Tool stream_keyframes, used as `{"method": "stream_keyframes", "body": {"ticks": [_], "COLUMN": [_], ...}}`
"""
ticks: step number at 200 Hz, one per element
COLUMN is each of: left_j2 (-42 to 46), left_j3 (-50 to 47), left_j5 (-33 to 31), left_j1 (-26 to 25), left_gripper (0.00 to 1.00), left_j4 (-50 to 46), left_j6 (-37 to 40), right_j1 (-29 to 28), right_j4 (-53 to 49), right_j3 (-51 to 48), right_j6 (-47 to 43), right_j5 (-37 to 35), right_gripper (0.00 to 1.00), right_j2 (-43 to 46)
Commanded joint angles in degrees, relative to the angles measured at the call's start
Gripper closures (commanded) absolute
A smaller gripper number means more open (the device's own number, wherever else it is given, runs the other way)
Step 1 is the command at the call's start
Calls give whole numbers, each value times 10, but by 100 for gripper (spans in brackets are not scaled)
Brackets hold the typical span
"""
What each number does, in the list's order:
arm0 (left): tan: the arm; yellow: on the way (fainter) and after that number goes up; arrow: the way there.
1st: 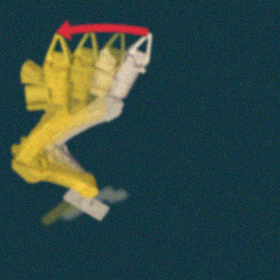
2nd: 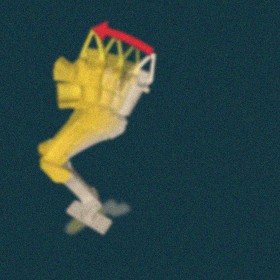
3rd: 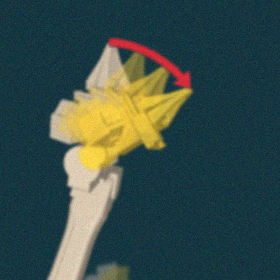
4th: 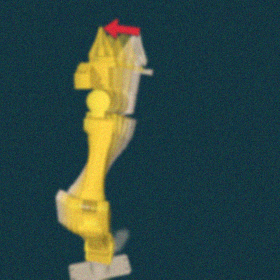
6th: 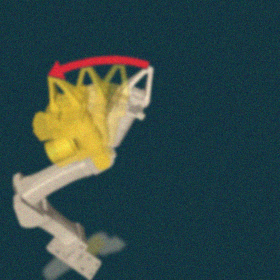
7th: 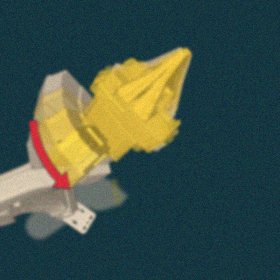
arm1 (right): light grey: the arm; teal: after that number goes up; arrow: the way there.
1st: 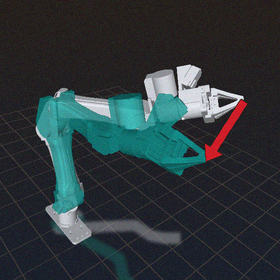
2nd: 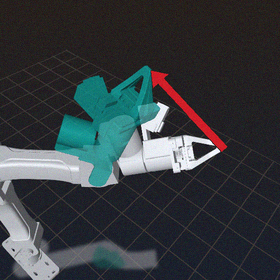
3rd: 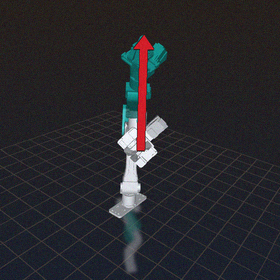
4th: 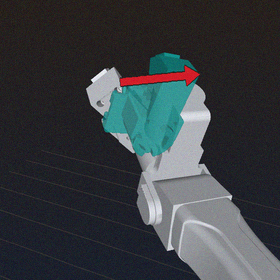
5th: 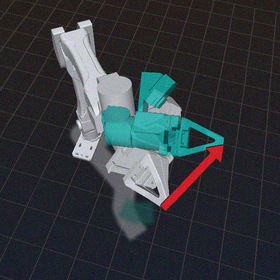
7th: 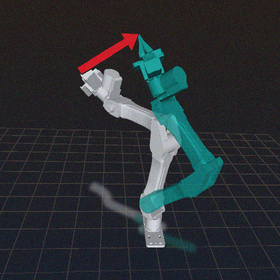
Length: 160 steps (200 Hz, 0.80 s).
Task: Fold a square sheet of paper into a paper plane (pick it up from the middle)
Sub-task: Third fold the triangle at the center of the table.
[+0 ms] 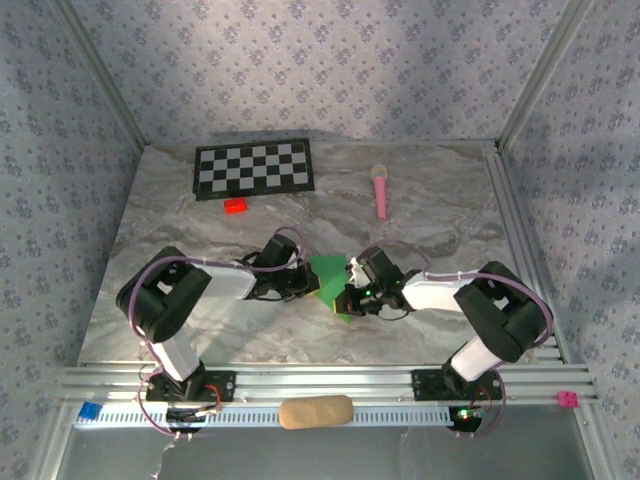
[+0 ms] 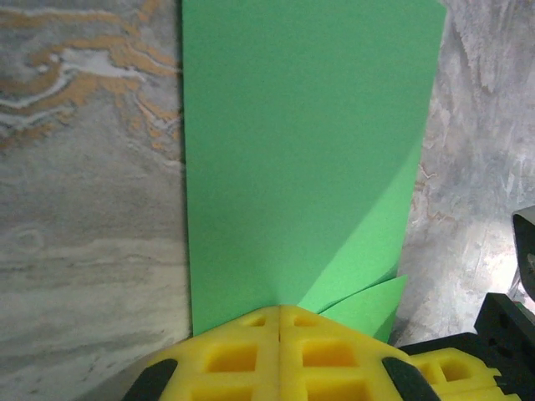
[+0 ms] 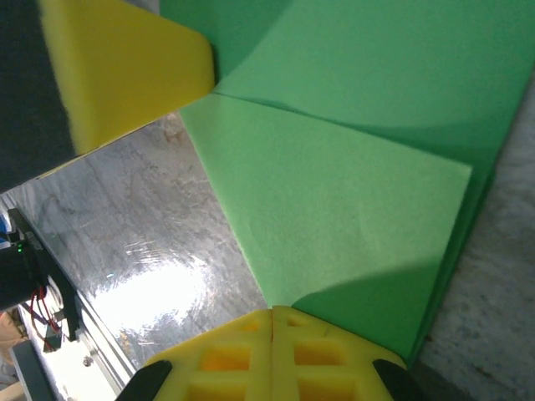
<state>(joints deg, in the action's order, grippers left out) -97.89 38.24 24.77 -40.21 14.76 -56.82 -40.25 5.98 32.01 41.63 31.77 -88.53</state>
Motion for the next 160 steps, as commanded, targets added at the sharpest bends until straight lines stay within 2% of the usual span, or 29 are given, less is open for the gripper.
{"method": "stream_keyframes", "body": {"ticks": [1, 23, 56, 84, 112, 160], "left_j2": [-18, -14, -10, -7, -6, -10], "left_j3": [-23, -24, -18, -17, -19, -23], "left_j5": [-25, -24, -23, -25, -31, -34], "left_j1": [8, 8, 7, 7, 8, 8], "left_gripper": [100, 100, 100, 100, 100, 100], "left_j4": [-27, -34, -39, -46, -53, -49], "left_j6": [20, 26, 28, 30, 31, 23], "right_j1": [-5, -15, -15, -19, -18, -17], "right_j4": [11, -36, -4, -13, -13, -49], "right_j3": [14, 63, 89, 86, 55, -17], "right_j6": [13, -19, -9, -14, -15, -23], "right_j5": [15, -9, -2, -16, -10, -17], "right_gripper": [99, 100, 100, 100, 100, 98], "right_j2": [26, -5, -79, -100, -79, 19]}}
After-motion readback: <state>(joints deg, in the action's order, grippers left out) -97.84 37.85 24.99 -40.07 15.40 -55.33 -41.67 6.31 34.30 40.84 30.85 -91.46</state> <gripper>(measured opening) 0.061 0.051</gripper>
